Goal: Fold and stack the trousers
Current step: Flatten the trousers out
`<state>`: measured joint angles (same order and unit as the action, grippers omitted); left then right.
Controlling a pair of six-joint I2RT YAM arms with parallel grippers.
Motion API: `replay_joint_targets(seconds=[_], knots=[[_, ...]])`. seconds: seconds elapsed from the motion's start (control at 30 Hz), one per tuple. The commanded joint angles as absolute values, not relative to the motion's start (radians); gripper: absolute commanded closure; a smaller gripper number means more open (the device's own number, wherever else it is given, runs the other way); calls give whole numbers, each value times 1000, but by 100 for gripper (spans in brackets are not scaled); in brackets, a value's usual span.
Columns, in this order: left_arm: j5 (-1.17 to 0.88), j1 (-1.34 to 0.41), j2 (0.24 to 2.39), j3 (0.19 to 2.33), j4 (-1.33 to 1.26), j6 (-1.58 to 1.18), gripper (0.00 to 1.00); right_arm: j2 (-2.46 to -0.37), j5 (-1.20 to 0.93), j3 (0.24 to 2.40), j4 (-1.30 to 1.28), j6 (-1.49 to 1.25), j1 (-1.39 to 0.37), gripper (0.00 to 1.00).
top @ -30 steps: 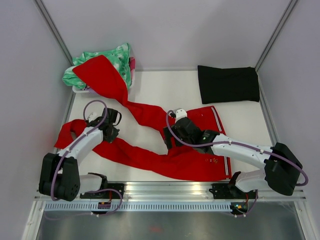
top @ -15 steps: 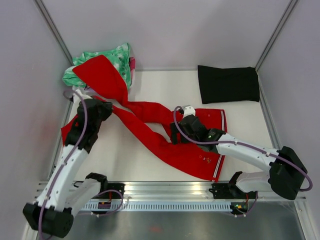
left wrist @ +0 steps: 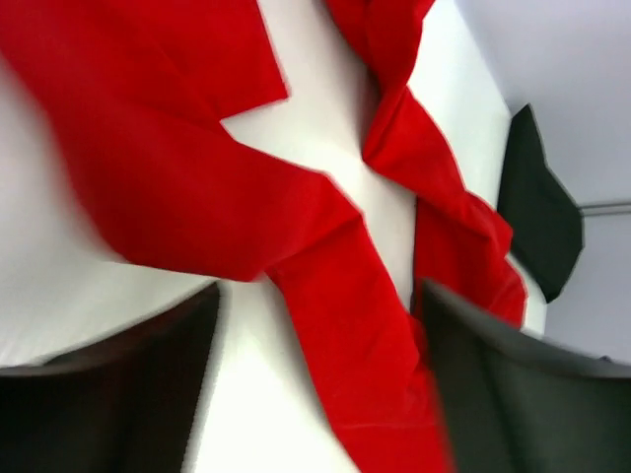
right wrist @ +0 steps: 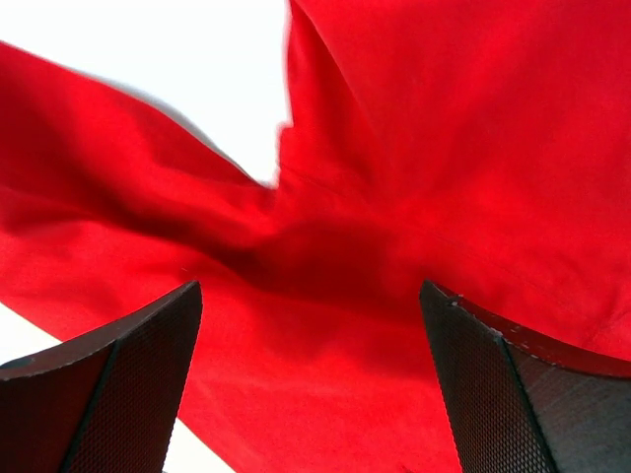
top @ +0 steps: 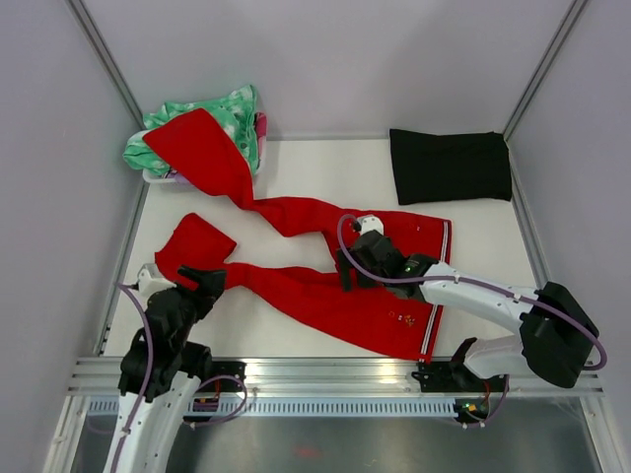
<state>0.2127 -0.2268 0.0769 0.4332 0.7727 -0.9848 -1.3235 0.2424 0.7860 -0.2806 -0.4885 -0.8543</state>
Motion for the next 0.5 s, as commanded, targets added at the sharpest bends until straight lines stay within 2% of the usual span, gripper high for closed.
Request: replay_joint_targets(seconds=[0.0, 0.07, 0.2, 0.23, 0.3, 0.4, 0.47], knots=[[195, -229, 101, 491, 824, -1031, 1, -1342, 293, 831, -414, -561, -839, 2], [231, -227, 194, 573, 853, -1011, 0, -1322, 311, 839, -472, -604, -828, 2], [403, -229, 567, 780, 1029, -1037, 0, -1235, 319, 799, -583, -728, -766, 2], [493, -226, 715, 852, 1060, -1084, 0, -1217, 316, 787, -595, -767, -750, 3], [560, -221, 829, 906, 1051, -1088, 0, -1164, 308, 744, -617, -790, -701, 3], [510, -149, 972, 985, 906, -968, 1, -1111, 299, 691, -633, -821, -652, 4], [441, -28, 1049, 985, 818, -910, 1, -1088, 307, 642, -631, -842, -635, 4]])
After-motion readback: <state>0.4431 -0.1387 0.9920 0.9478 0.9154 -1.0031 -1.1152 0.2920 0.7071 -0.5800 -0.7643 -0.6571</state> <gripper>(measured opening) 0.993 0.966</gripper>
